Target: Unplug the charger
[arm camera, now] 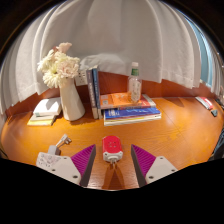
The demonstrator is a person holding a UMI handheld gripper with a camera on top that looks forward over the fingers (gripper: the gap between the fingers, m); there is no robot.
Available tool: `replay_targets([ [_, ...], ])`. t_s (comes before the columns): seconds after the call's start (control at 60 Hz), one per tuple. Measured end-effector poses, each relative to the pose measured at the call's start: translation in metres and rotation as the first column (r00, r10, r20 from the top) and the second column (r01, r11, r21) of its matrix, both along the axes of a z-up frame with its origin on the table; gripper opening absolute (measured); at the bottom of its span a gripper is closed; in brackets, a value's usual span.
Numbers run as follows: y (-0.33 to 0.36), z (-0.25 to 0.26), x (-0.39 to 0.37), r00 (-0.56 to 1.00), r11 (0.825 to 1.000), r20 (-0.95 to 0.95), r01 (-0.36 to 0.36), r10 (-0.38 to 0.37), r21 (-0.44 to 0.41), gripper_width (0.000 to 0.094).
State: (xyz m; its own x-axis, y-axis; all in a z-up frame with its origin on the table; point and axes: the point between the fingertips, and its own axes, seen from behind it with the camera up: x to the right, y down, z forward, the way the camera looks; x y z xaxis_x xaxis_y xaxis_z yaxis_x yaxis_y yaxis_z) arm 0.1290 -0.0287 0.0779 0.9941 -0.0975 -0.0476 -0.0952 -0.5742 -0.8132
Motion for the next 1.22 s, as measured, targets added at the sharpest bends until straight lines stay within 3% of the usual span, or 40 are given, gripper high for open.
replay_targets([
  [0.267, -0.046, 0.122, -0.008, 0.998, 0.988, 0.053, 0.015, -0.023, 0.152, 0.0682],
  [0.5, -0.117, 0.187, -0.025, 0.995, 0.974, 0.091, 0.007, -0.028, 0.228, 0.0683],
  [0.583, -0.139, 0.197, -0.035, 0.997, 0.965, 0.076, 0.008, -0.029, 0.261, 0.0685],
  [1.217, -0.209, 0.189, -0.091, 0.997, 0.961, 0.079, -0.044, 0.024, 0.271, 0.0685],
])
